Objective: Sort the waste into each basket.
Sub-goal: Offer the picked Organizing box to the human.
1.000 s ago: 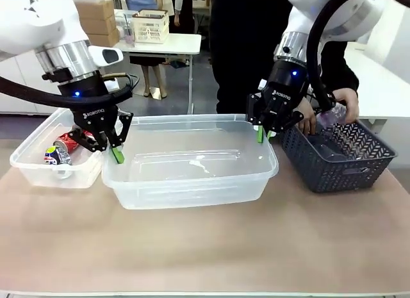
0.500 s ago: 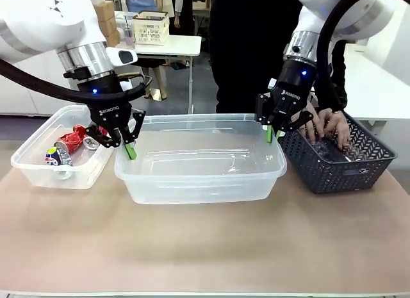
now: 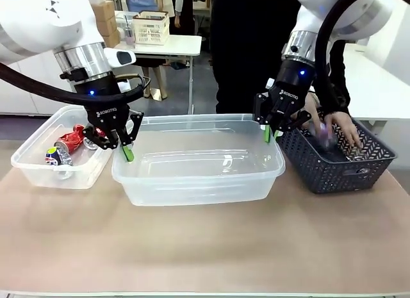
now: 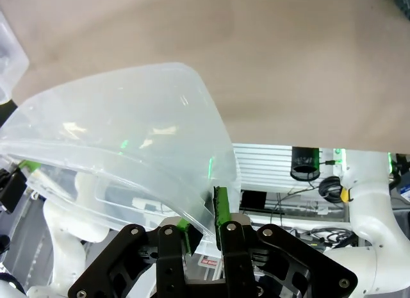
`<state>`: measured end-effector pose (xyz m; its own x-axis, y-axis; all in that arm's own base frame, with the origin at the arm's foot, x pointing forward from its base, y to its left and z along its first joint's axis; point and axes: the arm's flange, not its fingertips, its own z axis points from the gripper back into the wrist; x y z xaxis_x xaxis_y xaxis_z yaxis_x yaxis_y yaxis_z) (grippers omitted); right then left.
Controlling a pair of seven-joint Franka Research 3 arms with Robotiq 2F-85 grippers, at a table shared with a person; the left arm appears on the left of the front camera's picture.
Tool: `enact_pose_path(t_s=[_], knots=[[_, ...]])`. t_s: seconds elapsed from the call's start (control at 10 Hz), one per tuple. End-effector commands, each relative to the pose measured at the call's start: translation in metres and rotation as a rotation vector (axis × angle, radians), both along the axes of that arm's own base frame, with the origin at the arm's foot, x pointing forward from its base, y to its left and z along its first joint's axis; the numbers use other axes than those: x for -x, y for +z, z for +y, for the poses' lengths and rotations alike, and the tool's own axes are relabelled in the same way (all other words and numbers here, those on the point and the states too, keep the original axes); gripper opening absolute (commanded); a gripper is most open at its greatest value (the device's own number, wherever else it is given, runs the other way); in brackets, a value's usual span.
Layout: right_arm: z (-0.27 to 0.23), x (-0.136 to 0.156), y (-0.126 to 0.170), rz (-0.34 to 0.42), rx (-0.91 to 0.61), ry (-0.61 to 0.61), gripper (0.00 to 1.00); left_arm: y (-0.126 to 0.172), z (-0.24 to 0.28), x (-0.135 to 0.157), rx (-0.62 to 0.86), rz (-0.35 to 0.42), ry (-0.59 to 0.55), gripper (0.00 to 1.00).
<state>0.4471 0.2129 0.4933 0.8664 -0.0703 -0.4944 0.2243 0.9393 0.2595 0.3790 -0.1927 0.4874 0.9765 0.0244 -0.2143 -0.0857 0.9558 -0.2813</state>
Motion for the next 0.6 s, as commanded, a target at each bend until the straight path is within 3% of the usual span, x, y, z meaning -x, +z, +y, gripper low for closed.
enact_pose_path(t_s=[0.0,0.5], knots=[[-0.0020,-0.0021,0.0004,0.004,-0.006,-0.009,0.09,0.0037,0.0081,0.0019,0.007,-0.011,0.022,0.04],[-0.0020,-0.0021,0.0004,0.004,-0.006,-0.009,0.09,0.0037,0.0081,0.0019,0.007,-0.011,0.022,0.04]])
